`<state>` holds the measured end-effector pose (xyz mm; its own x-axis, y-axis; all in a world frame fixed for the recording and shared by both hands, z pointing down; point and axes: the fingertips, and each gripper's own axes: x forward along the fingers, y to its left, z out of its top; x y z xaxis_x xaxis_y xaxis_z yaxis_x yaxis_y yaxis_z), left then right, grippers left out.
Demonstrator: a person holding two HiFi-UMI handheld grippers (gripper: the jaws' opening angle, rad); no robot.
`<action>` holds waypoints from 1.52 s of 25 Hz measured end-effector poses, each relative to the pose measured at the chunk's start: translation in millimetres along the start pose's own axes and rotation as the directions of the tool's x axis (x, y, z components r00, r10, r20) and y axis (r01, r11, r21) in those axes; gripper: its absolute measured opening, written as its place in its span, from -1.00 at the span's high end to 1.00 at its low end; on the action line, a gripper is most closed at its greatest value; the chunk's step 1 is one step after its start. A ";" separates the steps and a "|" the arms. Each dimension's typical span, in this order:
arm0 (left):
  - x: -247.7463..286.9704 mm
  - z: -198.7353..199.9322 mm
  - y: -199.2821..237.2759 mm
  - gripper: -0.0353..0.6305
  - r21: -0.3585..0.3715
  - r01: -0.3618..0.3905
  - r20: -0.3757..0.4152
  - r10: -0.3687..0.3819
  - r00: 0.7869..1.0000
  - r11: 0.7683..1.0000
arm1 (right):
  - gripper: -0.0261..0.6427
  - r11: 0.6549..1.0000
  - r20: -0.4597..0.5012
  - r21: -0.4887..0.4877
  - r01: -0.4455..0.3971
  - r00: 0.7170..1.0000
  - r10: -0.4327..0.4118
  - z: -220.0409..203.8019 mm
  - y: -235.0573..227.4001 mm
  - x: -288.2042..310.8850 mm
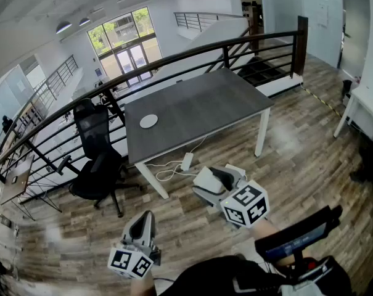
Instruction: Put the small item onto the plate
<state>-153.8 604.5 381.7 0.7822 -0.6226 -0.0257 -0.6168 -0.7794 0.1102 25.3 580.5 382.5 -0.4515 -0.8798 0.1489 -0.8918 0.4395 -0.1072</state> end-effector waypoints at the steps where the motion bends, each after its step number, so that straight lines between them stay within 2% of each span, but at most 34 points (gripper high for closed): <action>1: 0.7 0.9 -0.3 0.88 -0.001 0.004 -0.001 -0.004 1.000 1.000 | -0.03 1.000 0.000 0.001 0.003 1.000 -0.003 0.8 -0.8 0.2; 20: 6.2 6.8 10.0 0.88 -0.015 0.028 -0.007 -0.028 1.000 1.000 | -0.03 0.999 0.038 0.031 0.029 0.999 -0.030 14.0 -1.6 11.5; 26: -10.8 2.3 60.9 0.88 -0.019 0.038 0.007 -0.038 0.999 0.999 | -0.03 0.998 0.038 0.028 0.060 0.997 -0.061 10.3 22.3 51.5; 30: -16.5 2.0 71.3 0.88 -0.020 0.050 0.019 -0.049 0.999 0.999 | -0.03 0.997 0.043 0.022 0.076 0.996 -0.077 11.6 29.6 57.2; 38: -21.6 -9.3 90.2 0.88 -0.036 0.084 -0.013 -0.085 0.996 0.996 | -0.03 0.995 0.042 0.045 0.091 0.995 -0.093 2.7 46.6 71.7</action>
<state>-225.5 548.4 401.4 0.8326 -0.5534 -0.0222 -0.5452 -0.8260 0.1430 -48.5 537.4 385.5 -0.3649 -0.9237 0.1168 -0.9271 0.3489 -0.1372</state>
